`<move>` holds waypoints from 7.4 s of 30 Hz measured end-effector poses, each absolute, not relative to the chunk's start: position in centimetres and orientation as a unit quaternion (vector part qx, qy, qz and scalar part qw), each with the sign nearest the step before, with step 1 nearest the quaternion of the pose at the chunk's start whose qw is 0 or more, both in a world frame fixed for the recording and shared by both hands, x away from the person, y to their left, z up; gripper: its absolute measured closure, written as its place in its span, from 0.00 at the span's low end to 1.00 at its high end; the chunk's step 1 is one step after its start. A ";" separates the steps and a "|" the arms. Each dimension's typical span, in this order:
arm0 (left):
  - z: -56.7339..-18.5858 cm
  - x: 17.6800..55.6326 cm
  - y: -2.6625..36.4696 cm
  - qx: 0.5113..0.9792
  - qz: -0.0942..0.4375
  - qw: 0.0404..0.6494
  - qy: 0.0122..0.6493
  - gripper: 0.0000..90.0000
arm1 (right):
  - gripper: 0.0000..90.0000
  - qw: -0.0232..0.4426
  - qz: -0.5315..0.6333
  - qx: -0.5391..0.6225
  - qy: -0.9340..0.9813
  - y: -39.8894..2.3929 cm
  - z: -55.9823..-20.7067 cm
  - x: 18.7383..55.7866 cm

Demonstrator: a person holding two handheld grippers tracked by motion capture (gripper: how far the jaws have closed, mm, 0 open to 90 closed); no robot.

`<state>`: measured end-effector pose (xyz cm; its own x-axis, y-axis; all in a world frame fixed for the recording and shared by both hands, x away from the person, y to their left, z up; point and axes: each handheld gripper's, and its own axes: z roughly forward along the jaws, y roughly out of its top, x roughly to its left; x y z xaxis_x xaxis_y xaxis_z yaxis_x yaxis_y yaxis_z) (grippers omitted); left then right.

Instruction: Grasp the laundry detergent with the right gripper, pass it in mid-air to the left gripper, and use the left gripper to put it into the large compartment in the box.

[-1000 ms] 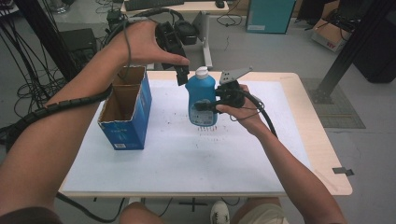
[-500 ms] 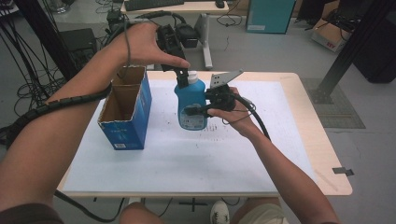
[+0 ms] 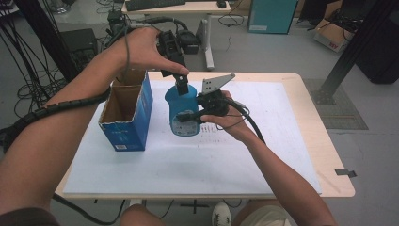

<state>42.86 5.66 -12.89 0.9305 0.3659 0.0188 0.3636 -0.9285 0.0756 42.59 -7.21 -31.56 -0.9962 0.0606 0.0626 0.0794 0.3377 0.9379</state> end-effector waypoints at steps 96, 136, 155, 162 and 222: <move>-15.4 41.8 5.8 0.985 -0.004 0.018 0.174 0.06 | 0.49 -0.004 -0.578 0.014 -0.816 -5.8 -29.2 42.4; -15.2 41.5 5.8 0.985 0.001 0.017 0.170 0.06 | 0.49 -0.005 -0.578 0.016 -0.816 -6.0 -28.9 42.2; -15.6 41.3 5.6 0.983 -0.005 0.029 0.182 0.16 | 0.49 -0.024 -0.581 0.033 -0.813 -6.1 -28.8 42.6; -15.7 41.5 5.7 0.985 -0.005 0.022 0.174 0.24 | 0.49 -0.027 -0.580 0.037 -0.813 -6.1 -28.9 42.6; -16.3 41.5 5.5 0.987 -0.021 0.007 0.160 0.39 | 0.49 -0.022 -0.577 0.045 -0.815 -5.9 -29.6 42.5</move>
<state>41.46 5.53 -16.33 0.9477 0.3161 -0.0439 0.3166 -0.9485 0.0062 42.48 -5.90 -29.62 -0.9951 -0.0481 -0.0868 -0.0978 0.3300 0.9389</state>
